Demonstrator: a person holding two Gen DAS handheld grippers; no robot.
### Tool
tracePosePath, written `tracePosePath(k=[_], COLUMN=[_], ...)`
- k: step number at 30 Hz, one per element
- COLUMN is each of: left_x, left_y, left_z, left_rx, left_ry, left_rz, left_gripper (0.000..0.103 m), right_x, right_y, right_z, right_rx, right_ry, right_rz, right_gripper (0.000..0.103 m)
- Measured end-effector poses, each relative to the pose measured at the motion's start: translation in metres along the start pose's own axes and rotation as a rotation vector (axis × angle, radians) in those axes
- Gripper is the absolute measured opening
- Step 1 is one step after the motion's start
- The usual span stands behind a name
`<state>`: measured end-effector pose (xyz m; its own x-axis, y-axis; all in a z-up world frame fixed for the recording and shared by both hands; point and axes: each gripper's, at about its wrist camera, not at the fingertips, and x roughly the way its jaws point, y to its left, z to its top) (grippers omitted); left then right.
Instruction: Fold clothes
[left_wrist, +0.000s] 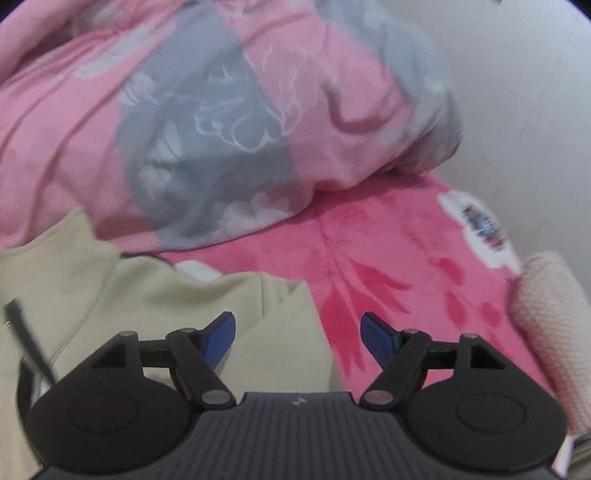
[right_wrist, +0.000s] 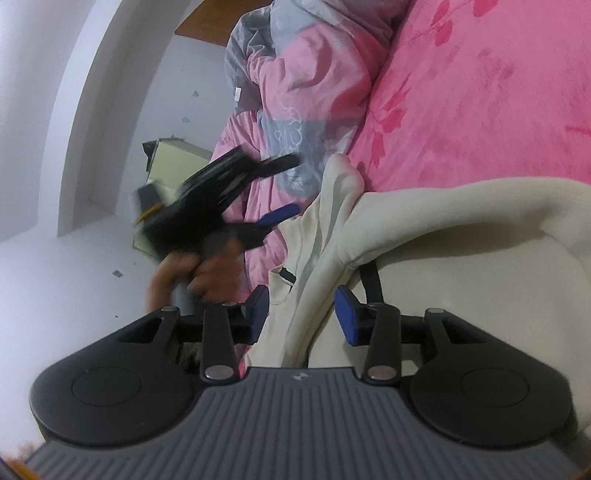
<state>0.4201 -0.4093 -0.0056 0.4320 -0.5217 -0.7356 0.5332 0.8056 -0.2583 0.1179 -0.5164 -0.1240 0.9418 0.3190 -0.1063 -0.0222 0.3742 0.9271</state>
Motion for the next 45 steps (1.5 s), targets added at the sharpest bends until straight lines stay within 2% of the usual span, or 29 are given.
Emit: tracePosePath(k=[1, 4, 6, 8, 9, 11, 12, 15, 17, 20, 22, 24, 26, 27, 29, 30, 32, 34, 37, 38, 42, 45], left_x=[0.009, 0.033, 0.043, 0.051, 0.052, 0.048, 0.043, 0.022, 0.023, 0.039, 0.049, 0.055, 0.057, 0.058, 0.06, 0.061, 0.062, 0.059, 0.054, 0.053, 0.068, 0.081], left_y=[-0.002, -0.008, -0.011, -0.012, -0.011, -0.004, 0.004, 0.047, 0.076, 0.087, 0.094, 0.092, 0.089, 0.083, 0.073, 0.068, 0.06, 0.062, 0.074, 0.08, 0.093, 0.097], left_z=[0.004, 0.011, 0.014, 0.015, 0.015, 0.015, 0.014, 0.004, -0.009, -0.019, -0.025, -0.023, -0.015, -0.012, -0.005, -0.005, -0.003, -0.008, -0.017, -0.02, -0.03, -0.036], left_rx=[0.008, 0.025, 0.023, 0.021, 0.017, -0.009, -0.051, -0.253, -0.379, -0.415, -0.439, -0.458, -0.466, -0.442, -0.393, -0.358, -0.288, -0.29, -0.351, -0.383, -0.494, -0.544], left_ry=[0.016, 0.064, 0.091, 0.117, 0.121, 0.108, 0.088, -0.053, -0.084, -0.051, -0.027, -0.012, 0.006, 0.014, 0.03, 0.037, 0.049, 0.021, -0.076, -0.11, -0.164, -0.183], left_rz=[0.015, 0.049, 0.088, 0.132, 0.141, 0.123, 0.083, -0.156, -0.265, -0.289, -0.304, -0.324, -0.349, -0.339, -0.318, -0.282, -0.209, -0.21, -0.297, -0.334, -0.42, -0.459], left_gripper=[0.075, 0.06, 0.042, 0.033, 0.023, 0.012, 0.011, 0.01, 0.01, 0.011, 0.015, 0.038, 0.053, 0.056, 0.053, 0.037, 0.013, 0.01, 0.008, 0.007, 0.007, 0.007], right_x=[0.0, 0.0, 0.0, 0.0, 0.0, -0.001, -0.001, -0.002, -0.004, -0.005, -0.006, -0.007, -0.007, -0.007, -0.009, -0.008, -0.005, 0.001, 0.006, 0.004, -0.008, -0.008], right_y=[-0.001, -0.003, -0.003, -0.003, -0.003, -0.003, -0.004, -0.006, -0.007, -0.011, -0.012, -0.015, -0.019, -0.022, -0.026, -0.028, -0.03, -0.03, -0.031, -0.033, -0.039, -0.043], right_z=[0.0, 0.001, 0.0, 0.0, 0.0, 0.0, 0.0, 0.0, -0.001, 0.0, 0.0, 0.001, 0.005, 0.007, 0.012, 0.014, 0.018, 0.024, 0.029, 0.028, 0.027, 0.03], right_rx=[0.006, 0.02, 0.021, 0.021, 0.023, 0.028, 0.03, 0.04, 0.057, 0.083, 0.099, 0.126, 0.169, 0.192, 0.241, 0.263, 0.299, 0.31, 0.304, 0.301, 0.301, 0.301], right_ry=[0.0, -0.003, -0.002, -0.003, -0.004, -0.006, -0.007, -0.013, -0.02, -0.034, -0.042, -0.059, -0.076, -0.082, -0.107, -0.111, -0.115, -0.132, -0.186, -0.212, -0.326, -0.331], right_rz=[0.004, 0.014, 0.017, 0.019, 0.02, 0.024, 0.026, 0.032, 0.042, 0.054, 0.061, 0.072, 0.088, 0.095, 0.113, 0.112, 0.102, 0.077, 0.048, 0.048, 0.074, 0.087], right_gripper=[0.039, 0.04, 0.04, 0.04, 0.04, 0.04, 0.04, 0.04, 0.04, 0.04, 0.04, 0.04, 0.041, 0.041, 0.043, 0.043, 0.043, 0.04, 0.006, 0.003, 0.0, 0.0])
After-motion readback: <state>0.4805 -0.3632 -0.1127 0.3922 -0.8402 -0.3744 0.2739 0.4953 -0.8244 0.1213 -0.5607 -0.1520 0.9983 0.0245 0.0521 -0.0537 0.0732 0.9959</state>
